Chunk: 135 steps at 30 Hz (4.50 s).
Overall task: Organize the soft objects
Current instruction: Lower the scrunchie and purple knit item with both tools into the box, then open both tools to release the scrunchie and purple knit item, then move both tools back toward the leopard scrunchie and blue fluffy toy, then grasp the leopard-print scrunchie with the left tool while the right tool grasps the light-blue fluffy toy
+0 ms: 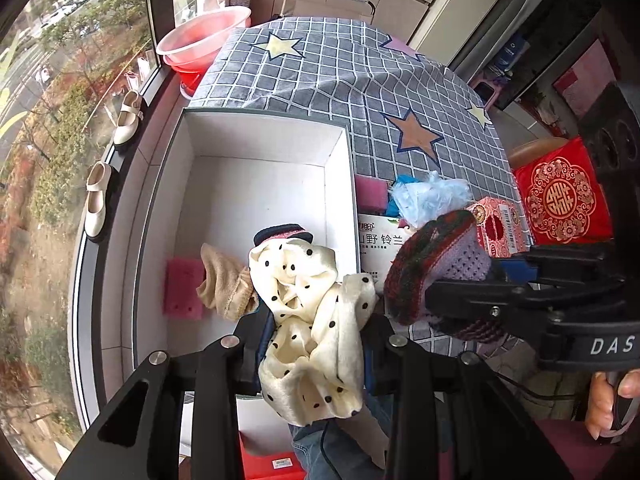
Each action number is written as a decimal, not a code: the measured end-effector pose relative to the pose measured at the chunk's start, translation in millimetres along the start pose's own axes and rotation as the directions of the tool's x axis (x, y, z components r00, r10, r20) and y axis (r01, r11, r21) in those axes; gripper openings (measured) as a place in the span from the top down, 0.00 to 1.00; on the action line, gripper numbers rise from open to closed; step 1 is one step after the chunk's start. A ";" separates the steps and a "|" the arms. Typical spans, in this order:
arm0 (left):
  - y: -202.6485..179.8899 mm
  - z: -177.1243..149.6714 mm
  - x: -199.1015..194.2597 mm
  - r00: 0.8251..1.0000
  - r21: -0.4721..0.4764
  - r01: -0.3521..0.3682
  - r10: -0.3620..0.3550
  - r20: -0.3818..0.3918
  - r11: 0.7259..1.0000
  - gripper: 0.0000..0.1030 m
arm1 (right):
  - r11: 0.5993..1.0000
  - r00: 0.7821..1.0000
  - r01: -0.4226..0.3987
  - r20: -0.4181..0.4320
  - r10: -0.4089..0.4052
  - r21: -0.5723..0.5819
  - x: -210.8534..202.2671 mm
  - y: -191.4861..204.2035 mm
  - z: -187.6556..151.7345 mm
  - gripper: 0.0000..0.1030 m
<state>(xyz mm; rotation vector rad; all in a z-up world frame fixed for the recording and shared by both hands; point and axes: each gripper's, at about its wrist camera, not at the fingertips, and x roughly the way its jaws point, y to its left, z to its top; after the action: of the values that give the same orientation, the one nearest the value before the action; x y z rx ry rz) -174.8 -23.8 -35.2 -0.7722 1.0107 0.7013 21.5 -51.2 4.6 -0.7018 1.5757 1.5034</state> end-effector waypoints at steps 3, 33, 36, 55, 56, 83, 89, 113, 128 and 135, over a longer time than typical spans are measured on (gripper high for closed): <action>2.9 1.1 -1.2 1.000 -0.008 -0.012 0.012 0.003 1.000 0.65 | 1.000 1.000 -0.006 0.007 0.006 -0.008 -1.4 2.0 2.6 0.62; 41.9 30.5 12.0 0.996 -0.067 -0.085 0.086 0.014 0.994 0.65 | 0.999 0.999 -0.031 -0.026 0.031 -0.009 19.0 12.4 57.6 0.62; 42.4 32.3 14.2 0.996 -0.068 -0.084 0.085 0.013 0.994 0.65 | 0.999 0.999 -0.034 -0.036 0.034 -0.005 23.2 13.5 60.7 0.62; 47.8 39.4 30.6 0.996 -0.080 -0.090 0.090 -0.009 0.993 0.63 | 1.000 0.998 -0.010 -0.069 0.010 0.007 42.0 13.9 80.0 0.62; 47.8 40.6 31.8 0.996 -0.078 -0.090 0.089 -0.009 0.993 0.63 | 1.000 0.997 -0.007 -0.071 0.007 0.007 43.5 13.4 81.2 0.62; 13.5 54.4 20.3 0.998 -0.043 0.055 -0.053 0.036 0.998 0.00 | 0.990 0.996 0.075 -0.061 -0.069 0.118 -1.9 -26.0 87.3 0.17; 3.1 66.5 15.1 0.997 -0.052 0.083 -0.082 0.005 0.995 0.00 | 0.979 0.999 0.053 -0.005 -0.053 0.196 -49.1 -57.5 77.2 0.17; -100.4 87.8 80.0 0.983 0.217 -0.028 0.066 -0.169 0.976 0.00 | 0.895 0.980 0.143 -0.186 -0.069 0.422 -37.9 -247.8 46.7 0.00; -91.7 87.4 83.9 0.961 0.069 -0.164 0.175 -0.214 0.984 0.00 | 0.993 0.786 0.118 -0.611 -0.098 -0.008 111.2 -216.2 110.6 0.00; -102.9 93.6 88.4 0.956 0.061 -0.183 0.192 -0.223 0.981 0.00 | 0.956 0.832 0.292 -0.500 -0.241 0.026 94.9 -265.8 115.8 0.00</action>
<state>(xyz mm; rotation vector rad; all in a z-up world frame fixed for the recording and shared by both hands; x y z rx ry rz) -15.9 10.8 -62.2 -0.7397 1.3167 0.7644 219.9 42.0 -207.5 -1.2675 1.8166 1.0734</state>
